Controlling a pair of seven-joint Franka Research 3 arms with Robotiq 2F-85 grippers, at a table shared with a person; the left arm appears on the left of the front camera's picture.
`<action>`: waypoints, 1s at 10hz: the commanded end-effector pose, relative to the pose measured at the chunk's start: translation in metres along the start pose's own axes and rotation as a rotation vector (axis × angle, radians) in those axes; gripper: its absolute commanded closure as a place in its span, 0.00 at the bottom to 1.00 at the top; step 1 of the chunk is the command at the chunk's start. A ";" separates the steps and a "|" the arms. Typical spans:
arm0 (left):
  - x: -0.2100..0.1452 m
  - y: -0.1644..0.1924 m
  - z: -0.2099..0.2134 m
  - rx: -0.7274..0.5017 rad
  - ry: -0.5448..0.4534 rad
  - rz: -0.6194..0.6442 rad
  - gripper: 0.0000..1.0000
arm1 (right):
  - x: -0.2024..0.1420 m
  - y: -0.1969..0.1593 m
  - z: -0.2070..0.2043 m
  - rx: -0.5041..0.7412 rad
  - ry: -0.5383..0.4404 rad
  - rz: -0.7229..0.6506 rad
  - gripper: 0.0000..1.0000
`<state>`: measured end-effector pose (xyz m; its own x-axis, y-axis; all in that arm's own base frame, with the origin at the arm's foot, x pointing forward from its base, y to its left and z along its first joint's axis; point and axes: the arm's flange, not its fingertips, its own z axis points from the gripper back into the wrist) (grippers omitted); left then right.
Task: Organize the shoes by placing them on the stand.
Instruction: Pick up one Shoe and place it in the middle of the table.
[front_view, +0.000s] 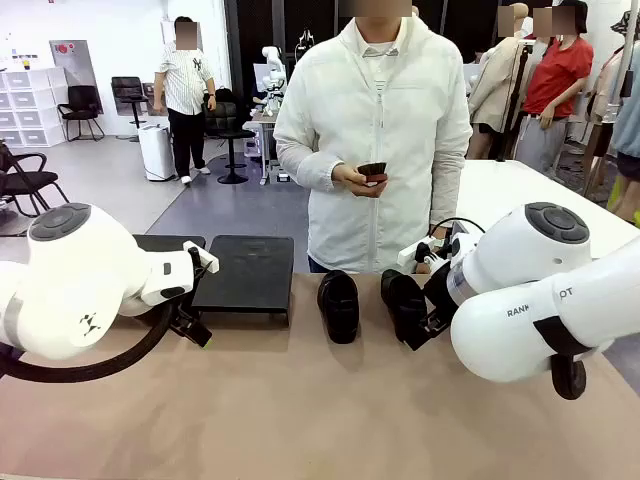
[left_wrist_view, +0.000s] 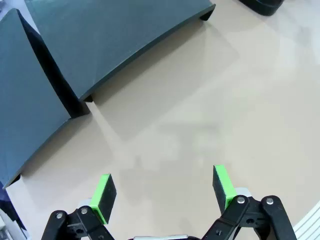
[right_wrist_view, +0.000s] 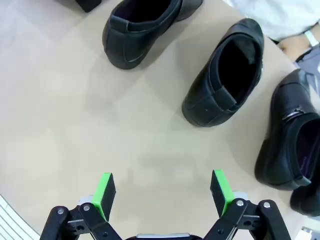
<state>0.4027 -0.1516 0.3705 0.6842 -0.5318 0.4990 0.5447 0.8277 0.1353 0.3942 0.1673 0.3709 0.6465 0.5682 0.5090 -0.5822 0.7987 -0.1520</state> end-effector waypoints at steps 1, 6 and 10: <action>0.000 0.000 0.000 0.000 0.000 0.000 0.00 | 0.000 0.000 0.000 0.000 0.000 0.000 0.00; 0.000 0.000 0.000 0.000 0.000 0.000 0.00 | 0.000 0.000 0.000 0.000 0.000 0.000 0.00; 0.000 0.000 0.000 0.000 0.000 0.000 0.00 | 0.000 0.000 0.000 0.000 0.000 0.000 0.00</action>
<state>0.4026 -0.1518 0.3705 0.6841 -0.5320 0.4990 0.5448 0.8276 0.1354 0.3942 0.1673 0.3709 0.6464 0.5685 0.5089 -0.5823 0.7986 -0.1524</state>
